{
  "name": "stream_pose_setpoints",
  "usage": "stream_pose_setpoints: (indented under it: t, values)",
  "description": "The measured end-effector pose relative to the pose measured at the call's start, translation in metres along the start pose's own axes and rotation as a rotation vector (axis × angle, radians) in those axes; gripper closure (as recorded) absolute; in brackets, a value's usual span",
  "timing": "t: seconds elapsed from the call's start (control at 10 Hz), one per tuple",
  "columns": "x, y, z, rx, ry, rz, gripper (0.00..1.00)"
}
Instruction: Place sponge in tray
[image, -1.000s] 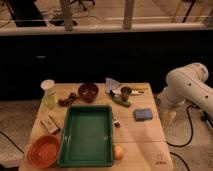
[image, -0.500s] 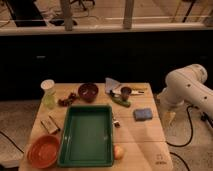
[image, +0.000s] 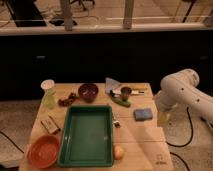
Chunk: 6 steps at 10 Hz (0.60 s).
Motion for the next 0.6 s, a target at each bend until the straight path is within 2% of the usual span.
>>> stream_pose_setpoints:
  t: [0.2, 0.5, 0.6]
  values:
    - [-0.007, -0.012, 0.018, 0.001, -0.001, -0.021, 0.2]
    - [-0.008, -0.014, 0.022, 0.003, -0.004, -0.035, 0.2]
    - [-0.011, -0.016, 0.029, -0.001, -0.009, -0.052, 0.2]
